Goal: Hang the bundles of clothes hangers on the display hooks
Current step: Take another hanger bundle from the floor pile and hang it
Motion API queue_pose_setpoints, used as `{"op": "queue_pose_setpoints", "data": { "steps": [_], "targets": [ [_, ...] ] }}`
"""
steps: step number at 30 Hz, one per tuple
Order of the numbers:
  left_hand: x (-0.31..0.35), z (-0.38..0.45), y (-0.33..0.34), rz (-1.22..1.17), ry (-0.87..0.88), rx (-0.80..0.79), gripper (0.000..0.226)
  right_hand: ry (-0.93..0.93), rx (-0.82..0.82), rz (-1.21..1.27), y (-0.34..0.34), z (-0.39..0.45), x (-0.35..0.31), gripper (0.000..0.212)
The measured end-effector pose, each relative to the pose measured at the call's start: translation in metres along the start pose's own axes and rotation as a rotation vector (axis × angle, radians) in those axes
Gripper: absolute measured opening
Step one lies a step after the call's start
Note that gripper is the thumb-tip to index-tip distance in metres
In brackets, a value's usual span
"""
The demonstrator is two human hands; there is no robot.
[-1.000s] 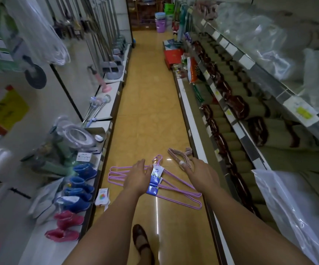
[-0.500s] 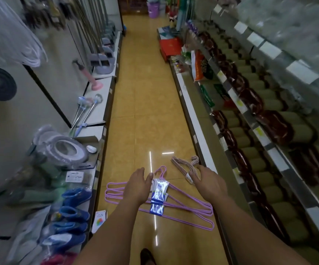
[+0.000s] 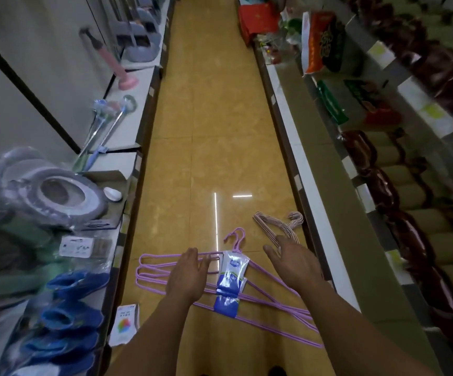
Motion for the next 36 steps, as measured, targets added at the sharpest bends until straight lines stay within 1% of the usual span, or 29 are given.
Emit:
{"op": "queue_pose_setpoints", "data": {
  "steps": [6,10,15,18,20,24,26,29,32,34,36],
  "targets": [
    [-0.06,0.099,0.097,-0.004,-0.043,-0.028,0.059,0.036,-0.074,-0.061,0.109,0.085,0.049,0.056],
    [-0.095,0.159,0.16,0.014,-0.029,-0.036,0.058,0.064,-0.12,-0.127,0.182,0.134,0.08,0.056],
    [-0.134,0.22,0.232,0.045,-0.009,-0.063,0.057,0.111,-0.261,-0.187,0.272,0.187,0.117,0.06],
    [-0.15,0.248,0.266,0.052,0.011,-0.087,0.055,0.139,-0.325,-0.183,0.312,0.21,0.137,0.062],
    [-0.155,0.265,0.28,0.066,0.033,-0.089,0.052,0.152,-0.358,-0.159,0.331,0.222,0.145,0.06],
    [-0.161,0.298,0.294,0.12,0.058,-0.046,0.051,0.156,-0.407,-0.093,0.36,0.241,0.15,0.056],
    [-0.163,0.311,0.302,0.175,0.049,-0.06,0.052,0.166,-0.395,-0.067,0.377,0.251,0.153,0.054],
    [-0.164,0.324,0.311,0.313,0.027,-0.124,0.058,0.191,-0.383,-0.023,0.4,0.26,0.156,0.052],
    [-0.165,0.33,0.321,0.379,0.007,-0.169,0.063,0.212,-0.364,0.028,0.415,0.264,0.157,0.049],
    [-0.166,0.333,0.324,0.402,0.0,-0.155,0.064,0.228,-0.339,0.072,0.42,0.265,0.156,0.047],
    [-0.167,0.336,0.325,0.402,-0.011,-0.121,0.061,0.248,-0.268,0.102,0.425,0.265,0.154,0.045]
  ]
}}
Point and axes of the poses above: each hand's wrist, its own z-axis towards the middle knuckle, its own y-axis out of the palm, x = y × z, the point moved 5 cm from there along z, towards the middle knuckle, and after that the axes turned 2 degrees about -x, right-handed, at the moved point
